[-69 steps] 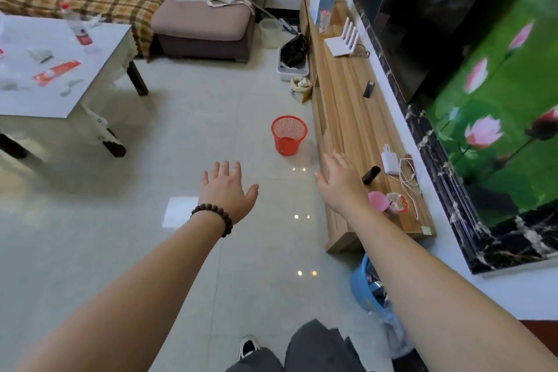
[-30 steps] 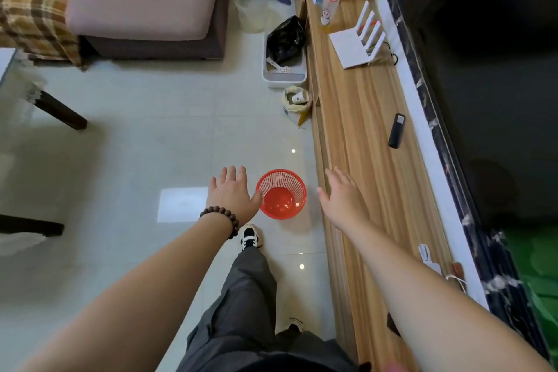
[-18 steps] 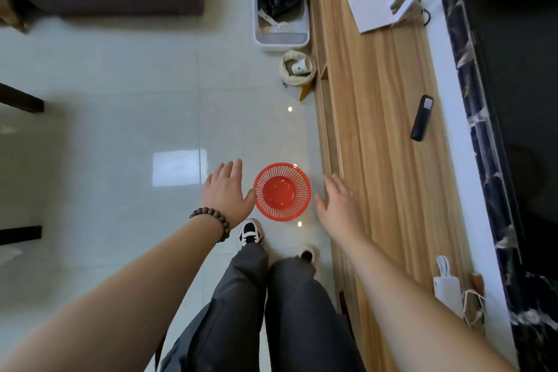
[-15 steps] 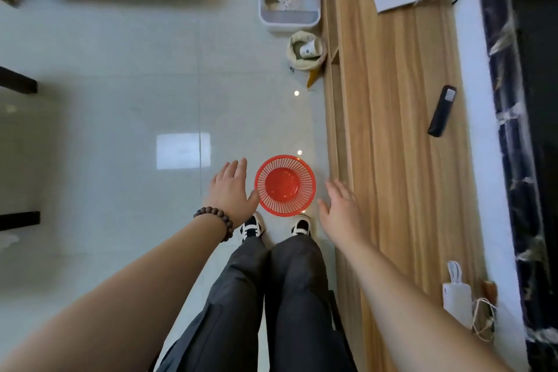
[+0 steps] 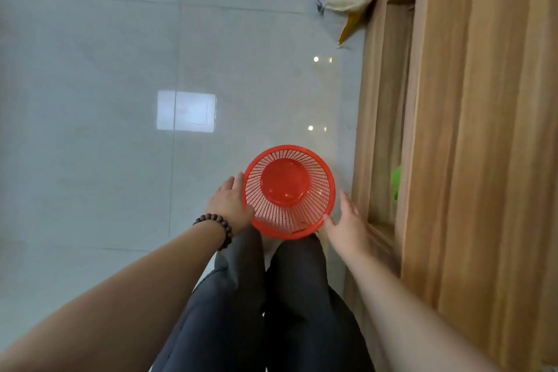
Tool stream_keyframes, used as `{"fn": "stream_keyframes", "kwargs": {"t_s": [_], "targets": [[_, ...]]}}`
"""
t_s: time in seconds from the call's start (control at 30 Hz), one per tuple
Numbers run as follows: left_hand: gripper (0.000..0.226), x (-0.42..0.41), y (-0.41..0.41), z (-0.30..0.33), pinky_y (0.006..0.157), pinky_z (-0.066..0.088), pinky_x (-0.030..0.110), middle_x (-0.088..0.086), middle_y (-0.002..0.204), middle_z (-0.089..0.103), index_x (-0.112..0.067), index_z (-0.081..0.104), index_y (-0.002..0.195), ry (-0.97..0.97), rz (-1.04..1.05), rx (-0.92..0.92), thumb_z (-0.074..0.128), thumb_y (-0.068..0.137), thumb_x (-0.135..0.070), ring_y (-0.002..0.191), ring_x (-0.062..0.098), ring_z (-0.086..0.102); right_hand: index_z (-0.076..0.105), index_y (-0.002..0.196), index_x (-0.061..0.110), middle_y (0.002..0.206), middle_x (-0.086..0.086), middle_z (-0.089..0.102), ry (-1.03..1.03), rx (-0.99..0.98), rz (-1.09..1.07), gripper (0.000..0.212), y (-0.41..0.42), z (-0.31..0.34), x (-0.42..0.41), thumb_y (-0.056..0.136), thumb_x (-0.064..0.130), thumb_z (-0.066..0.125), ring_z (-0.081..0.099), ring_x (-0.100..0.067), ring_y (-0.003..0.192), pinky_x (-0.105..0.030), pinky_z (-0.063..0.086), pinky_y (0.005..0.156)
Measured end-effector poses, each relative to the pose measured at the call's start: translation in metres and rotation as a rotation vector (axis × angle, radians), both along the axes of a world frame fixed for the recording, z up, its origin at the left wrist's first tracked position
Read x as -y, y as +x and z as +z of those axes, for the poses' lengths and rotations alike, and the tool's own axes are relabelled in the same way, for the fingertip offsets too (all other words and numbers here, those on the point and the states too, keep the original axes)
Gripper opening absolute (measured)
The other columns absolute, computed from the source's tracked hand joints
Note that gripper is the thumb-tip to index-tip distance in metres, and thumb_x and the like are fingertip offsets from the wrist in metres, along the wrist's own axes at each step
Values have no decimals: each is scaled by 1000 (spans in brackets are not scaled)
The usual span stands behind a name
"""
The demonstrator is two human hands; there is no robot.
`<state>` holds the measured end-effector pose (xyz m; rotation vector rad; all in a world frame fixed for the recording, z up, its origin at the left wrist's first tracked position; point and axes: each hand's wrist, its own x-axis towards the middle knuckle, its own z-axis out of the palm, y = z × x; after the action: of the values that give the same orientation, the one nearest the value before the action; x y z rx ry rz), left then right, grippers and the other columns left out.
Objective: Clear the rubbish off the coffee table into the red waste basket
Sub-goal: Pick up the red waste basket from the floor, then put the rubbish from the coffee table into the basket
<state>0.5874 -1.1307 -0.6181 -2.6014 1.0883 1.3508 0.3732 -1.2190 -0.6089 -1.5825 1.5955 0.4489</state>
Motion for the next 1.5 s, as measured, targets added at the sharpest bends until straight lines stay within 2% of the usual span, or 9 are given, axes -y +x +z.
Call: {"fn": "stream_keyframes", "kwargs": {"t_s": [0.13, 0.27, 0.37, 0.67, 0.87, 1.03, 1.3, 1.43, 1.5], "targets": [[83, -2, 4, -45, 78, 41, 27, 9, 142, 38, -17, 9, 147, 53, 113, -127, 58, 82, -30, 118, 25, 47, 13, 150, 22, 152, -5, 34, 98, 27, -194, 76, 1, -46, 5, 91, 28, 60, 38, -29, 136, -44, 39, 105], [67, 1, 8, -56, 57, 41, 17, 4, 118, 58, -20, 26, 138, -38, 140, -198, 59, 80, -27, 83, 14, 54, 24, 147, 25, 138, -4, 50, 179, 156, -332, 66, 9, -61, 5, 91, 23, 59, 50, -26, 126, -47, 46, 102], [60, 2, 16, -33, 60, 48, 24, 4, 110, 60, -22, 35, 131, -121, 159, -158, 58, 77, -32, 79, 13, 55, 34, 141, 28, 127, 0, 58, 102, 215, -339, 56, 16, -43, 6, 91, 19, 59, 56, -22, 117, -45, 50, 96], [51, 5, 42, 155, 64, 40, 29, 9, 108, 60, -22, 41, 131, -367, 198, 144, 54, 83, -35, 87, 28, 60, 39, 139, 31, 113, 13, 47, -249, 322, -238, 54, 45, 135, 24, 91, 15, 58, 47, -3, 100, -18, 40, 82], [45, 6, 66, 321, 67, 42, 31, 8, 109, 59, -20, 43, 130, -493, 288, 234, 52, 86, -25, 81, 16, 52, 34, 141, 34, 127, 8, 48, -336, 453, -118, 55, 68, 294, 47, 93, 15, 52, 50, -5, 109, -30, 49, 93], [46, 0, 75, 427, 72, 46, 34, 7, 107, 61, -18, 46, 130, -660, 338, 337, 53, 85, -20, 85, 22, 57, 35, 143, 31, 123, 2, 49, -438, 575, -20, 54, 87, 406, 65, 94, 12, 47, 51, -10, 108, -36, 49, 97], [43, -36, 88, 499, 70, 40, 29, 6, 108, 61, -17, 48, 129, -825, 552, 468, 54, 88, -24, 81, 17, 53, 31, 145, 25, 128, 2, 47, -523, 673, 267, 52, 137, 483, 69, 96, 14, 42, 47, -3, 102, -4, 36, 76], [43, -74, 99, 509, 70, 41, 31, 6, 100, 61, -15, 49, 130, -800, 627, 538, 54, 87, -20, 79, 17, 51, 29, 146, 24, 124, 2, 47, -484, 719, 371, 54, 173, 491, 52, 95, 13, 42, 48, -5, 100, -16, 37, 82], [43, -97, 106, 512, 68, 40, 30, 5, 98, 60, -16, 50, 129, -789, 676, 570, 54, 87, -19, 76, 17, 52, 29, 146, 24, 123, 1, 48, -462, 737, 419, 54, 193, 491, 37, 95, 13, 42, 48, -5, 99, -12, 36, 79]]}}
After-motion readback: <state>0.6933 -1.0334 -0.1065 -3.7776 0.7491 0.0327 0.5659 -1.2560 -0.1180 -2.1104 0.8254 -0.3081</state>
